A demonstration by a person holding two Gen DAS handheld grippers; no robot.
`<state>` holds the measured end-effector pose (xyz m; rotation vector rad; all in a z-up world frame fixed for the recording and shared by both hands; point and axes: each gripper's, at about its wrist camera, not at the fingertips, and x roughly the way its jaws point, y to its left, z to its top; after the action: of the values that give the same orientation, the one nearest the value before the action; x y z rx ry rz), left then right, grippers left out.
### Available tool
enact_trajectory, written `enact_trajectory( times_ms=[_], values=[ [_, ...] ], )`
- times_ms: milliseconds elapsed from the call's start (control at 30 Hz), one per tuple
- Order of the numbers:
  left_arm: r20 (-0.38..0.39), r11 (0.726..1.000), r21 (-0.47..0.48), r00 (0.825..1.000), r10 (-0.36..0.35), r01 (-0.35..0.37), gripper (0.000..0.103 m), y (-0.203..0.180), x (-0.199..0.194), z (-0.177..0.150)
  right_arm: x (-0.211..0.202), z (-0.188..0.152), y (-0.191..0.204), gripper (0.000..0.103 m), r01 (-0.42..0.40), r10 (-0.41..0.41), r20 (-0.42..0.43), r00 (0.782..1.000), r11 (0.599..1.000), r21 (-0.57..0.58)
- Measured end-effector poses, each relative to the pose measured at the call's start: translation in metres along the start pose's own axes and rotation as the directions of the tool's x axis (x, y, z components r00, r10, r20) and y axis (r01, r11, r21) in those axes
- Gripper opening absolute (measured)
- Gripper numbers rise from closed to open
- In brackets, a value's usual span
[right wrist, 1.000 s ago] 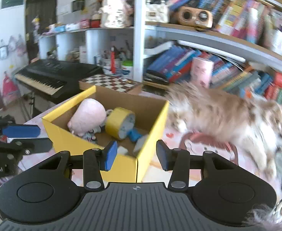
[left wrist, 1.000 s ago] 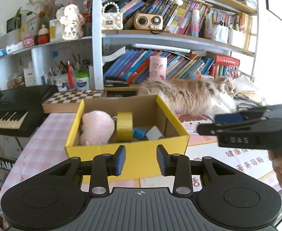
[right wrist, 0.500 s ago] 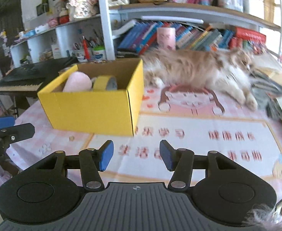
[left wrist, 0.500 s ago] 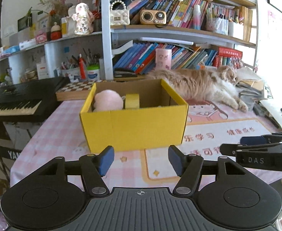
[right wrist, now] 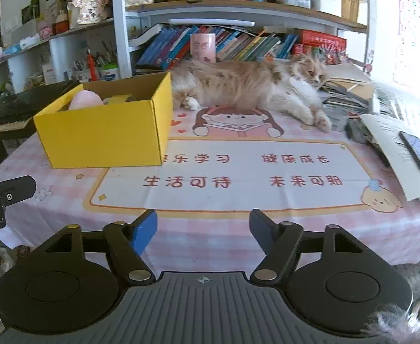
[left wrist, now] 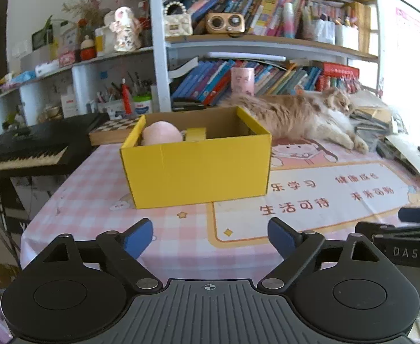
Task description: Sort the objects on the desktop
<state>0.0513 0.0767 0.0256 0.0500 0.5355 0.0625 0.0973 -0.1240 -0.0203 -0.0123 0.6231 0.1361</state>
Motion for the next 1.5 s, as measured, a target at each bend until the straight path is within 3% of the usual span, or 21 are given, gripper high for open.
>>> enact_trajectory(
  times_ms=[267,433,733,1500],
  values=[
    [-0.044,0.997,0.065,0.999,-0.026,0.029,0.099,-0.020,0.004,-0.007,-0.003,-0.010,-0.006,0.082,0.014,-0.014,-0.024,1.000,1.000,-0.015],
    [-0.072,0.999,0.041,0.997,-0.009,0.012,0.099,-0.021,0.006,-0.013,-0.001,-0.011,-0.008,0.085,0.012,-0.012,-0.045,0.999,1.000,-0.008],
    [-0.118,1.000,0.015,0.993,0.022,-0.020,0.099,-0.017,0.008,-0.017,-0.001,-0.014,-0.006,0.086,0.000,-0.002,-0.065,0.998,1.000,-0.023],
    [-0.144,1.000,0.015,0.990,0.004,-0.001,0.103,-0.023,0.006,-0.017,-0.002,-0.017,-0.008,0.089,0.000,-0.003,-0.078,0.997,1.000,-0.032]
  ],
)
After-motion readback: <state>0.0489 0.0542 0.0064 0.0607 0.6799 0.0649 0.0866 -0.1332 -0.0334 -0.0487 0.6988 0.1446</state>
